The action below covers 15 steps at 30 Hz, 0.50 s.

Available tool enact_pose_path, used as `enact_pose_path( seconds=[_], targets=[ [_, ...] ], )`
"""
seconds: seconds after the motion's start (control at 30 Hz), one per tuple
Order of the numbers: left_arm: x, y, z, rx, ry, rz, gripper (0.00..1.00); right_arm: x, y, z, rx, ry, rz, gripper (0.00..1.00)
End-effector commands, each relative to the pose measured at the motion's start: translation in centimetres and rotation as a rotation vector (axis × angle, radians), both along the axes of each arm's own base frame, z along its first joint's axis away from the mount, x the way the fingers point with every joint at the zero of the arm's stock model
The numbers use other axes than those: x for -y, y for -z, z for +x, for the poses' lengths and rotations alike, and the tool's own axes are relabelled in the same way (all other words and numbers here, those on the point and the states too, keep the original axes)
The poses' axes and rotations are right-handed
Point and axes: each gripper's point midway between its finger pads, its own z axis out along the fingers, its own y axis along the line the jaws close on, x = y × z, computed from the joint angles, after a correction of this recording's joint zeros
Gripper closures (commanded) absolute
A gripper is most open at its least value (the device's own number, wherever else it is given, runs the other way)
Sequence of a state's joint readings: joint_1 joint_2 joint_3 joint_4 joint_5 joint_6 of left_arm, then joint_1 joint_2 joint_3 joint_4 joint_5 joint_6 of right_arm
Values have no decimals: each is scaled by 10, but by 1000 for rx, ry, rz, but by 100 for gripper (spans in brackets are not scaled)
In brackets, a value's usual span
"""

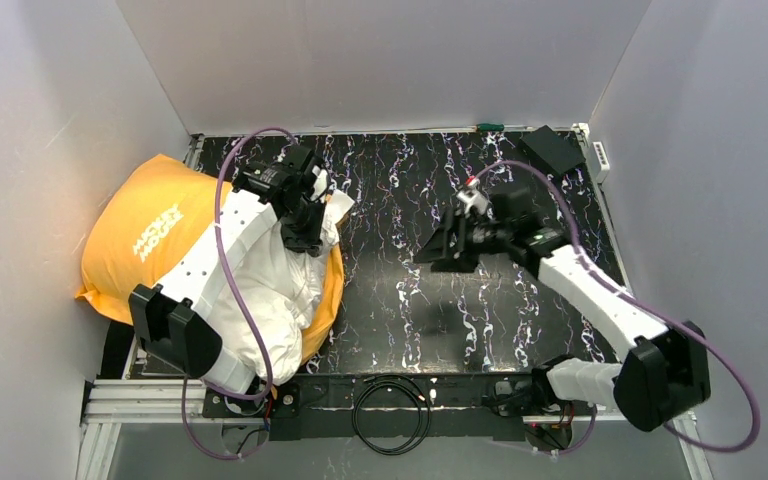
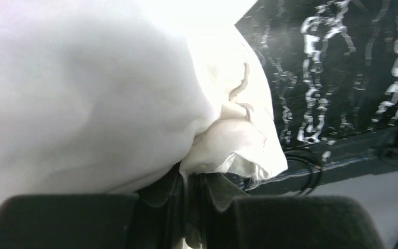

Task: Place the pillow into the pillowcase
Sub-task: Stuff the pillow into the pillowcase.

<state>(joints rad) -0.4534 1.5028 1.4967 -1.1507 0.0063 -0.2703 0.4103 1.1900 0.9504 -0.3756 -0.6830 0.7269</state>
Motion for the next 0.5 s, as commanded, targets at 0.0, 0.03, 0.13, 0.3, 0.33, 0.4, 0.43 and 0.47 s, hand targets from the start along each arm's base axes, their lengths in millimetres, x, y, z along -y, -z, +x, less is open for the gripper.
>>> enact_pose_path(
  seconds=[0.0,0.03,0.13,0.3,0.33,0.4,0.43,0.47],
  targets=[
    [21,-36,-19,-57,-3,-159,100,-46,31,4,7,-18,6,18],
    [28,-43,-18,-56,-6,-195,100,-61,36,4,7,-44,19,16],
    [51,-60,-18,-68,-3,-309,100,-106,42,12,39,-116,43,12],
    [70,-74,-15,-49,-3,-364,100,-168,57,27,48,-179,56,11],
    [71,-75,-15,-47,-4,-369,100,-177,58,31,51,-177,76,10],
    [73,-79,-15,-44,-7,-381,100,-197,59,38,51,-191,127,10],
    [75,-81,-16,-43,-8,-391,100,-205,57,41,56,-202,142,11],
    [77,-84,-15,-42,-8,-401,100,-213,53,43,67,-215,164,12]
  ],
)
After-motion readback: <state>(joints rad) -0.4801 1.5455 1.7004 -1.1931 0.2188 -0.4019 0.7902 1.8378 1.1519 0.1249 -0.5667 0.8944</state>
